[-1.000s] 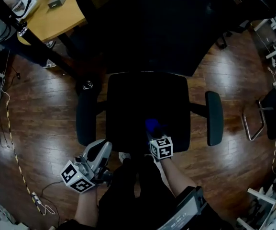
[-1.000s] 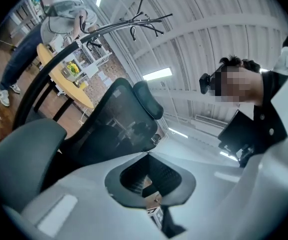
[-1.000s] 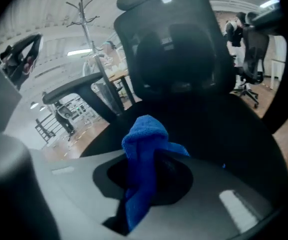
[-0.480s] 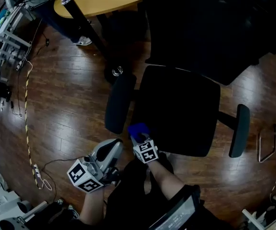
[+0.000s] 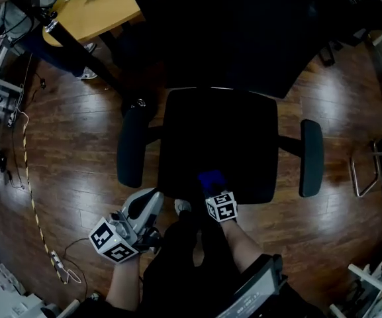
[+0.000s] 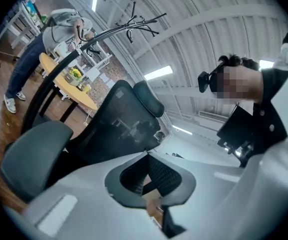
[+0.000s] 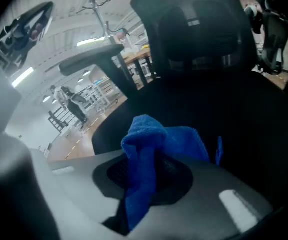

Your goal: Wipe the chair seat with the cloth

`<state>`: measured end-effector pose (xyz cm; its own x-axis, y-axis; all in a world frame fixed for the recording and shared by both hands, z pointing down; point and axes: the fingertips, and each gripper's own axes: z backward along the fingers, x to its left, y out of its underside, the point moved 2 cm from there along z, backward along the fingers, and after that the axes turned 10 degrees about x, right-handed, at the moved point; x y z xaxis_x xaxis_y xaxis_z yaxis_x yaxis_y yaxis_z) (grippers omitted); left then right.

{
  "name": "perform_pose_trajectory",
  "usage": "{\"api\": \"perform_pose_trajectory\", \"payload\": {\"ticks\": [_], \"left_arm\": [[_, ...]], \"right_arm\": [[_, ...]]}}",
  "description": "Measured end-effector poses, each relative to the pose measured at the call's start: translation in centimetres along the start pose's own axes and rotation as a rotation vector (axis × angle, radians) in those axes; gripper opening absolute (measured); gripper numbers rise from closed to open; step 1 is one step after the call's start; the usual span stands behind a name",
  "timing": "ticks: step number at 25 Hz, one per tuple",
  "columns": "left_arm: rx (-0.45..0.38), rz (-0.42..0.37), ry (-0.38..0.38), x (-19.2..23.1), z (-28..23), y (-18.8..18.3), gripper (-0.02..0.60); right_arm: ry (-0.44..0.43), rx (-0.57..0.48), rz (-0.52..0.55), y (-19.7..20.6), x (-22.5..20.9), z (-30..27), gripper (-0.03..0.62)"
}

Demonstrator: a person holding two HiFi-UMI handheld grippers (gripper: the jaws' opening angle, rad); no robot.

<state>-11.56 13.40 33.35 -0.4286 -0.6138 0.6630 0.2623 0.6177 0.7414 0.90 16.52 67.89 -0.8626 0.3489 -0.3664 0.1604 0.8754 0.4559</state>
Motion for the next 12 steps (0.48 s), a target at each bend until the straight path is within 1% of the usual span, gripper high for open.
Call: {"api": "perform_pose_trajectory", "payload": {"ticks": [4, 7, 9, 12], "left_arm": [[0.049, -0.015, 0.074, -1.7, -3.3, 0.6, -0.006], [0.087, -0.021, 0.132, -2.8, -5.6, 1.1, -0.006], [0.109, -0.024, 0.160, -3.3, -7.3, 1.2, -0.006], [0.129, -0.031, 0.173, -3.9, -9.6, 1.5, -0.006]], "right_arm": [[0.142, -0.040, -0.149, 2.6, -8.0, 6.1, 0.058], [0.233, -0.081, -0.248, 4.7, -12.8, 10.5, 0.058], [0.257, -0.109, -0.291, 5.5, -14.7, 12.1, 0.058], [0.255, -0.133, -0.314, 5.6, -16.2, 12.7, 0.058]]}}
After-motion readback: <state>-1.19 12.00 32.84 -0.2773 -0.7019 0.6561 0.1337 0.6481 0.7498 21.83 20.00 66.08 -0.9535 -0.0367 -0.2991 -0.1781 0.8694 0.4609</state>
